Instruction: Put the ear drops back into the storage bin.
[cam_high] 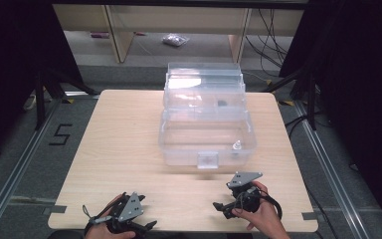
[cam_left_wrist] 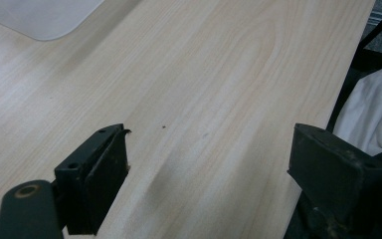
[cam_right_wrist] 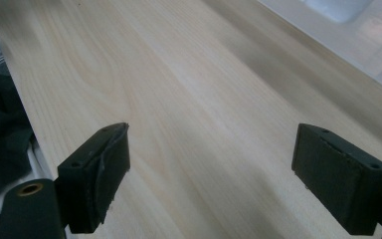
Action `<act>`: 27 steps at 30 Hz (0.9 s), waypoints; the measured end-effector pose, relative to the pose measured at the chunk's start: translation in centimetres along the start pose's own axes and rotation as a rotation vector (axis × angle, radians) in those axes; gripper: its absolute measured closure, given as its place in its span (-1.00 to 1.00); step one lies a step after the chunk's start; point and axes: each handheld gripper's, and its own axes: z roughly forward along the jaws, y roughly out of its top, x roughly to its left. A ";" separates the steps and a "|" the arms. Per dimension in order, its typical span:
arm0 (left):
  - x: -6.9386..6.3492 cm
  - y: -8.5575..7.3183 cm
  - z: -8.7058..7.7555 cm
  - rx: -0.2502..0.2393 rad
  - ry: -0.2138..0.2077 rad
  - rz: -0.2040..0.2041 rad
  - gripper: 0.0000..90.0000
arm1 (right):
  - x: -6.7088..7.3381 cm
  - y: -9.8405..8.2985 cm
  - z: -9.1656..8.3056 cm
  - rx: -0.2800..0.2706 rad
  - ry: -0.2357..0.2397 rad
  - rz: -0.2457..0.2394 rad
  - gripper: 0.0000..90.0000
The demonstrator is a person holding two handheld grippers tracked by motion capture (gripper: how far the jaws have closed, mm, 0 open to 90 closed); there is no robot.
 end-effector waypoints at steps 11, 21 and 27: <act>0.1 0.1 -0.1 0.010 0.012 0.011 -0.66 | 0.3 -1.0 -0.3 0.004 -0.005 0.000 -0.64; 0.1 0.1 -0.1 0.010 0.002 0.005 -0.66 | 0.5 -2.1 -1.1 0.032 -0.014 0.045 -0.64; 0.2 0.1 -0.1 0.015 0.013 0.025 -0.66 | 0.7 -3.1 -1.5 0.018 -0.037 0.062 -0.64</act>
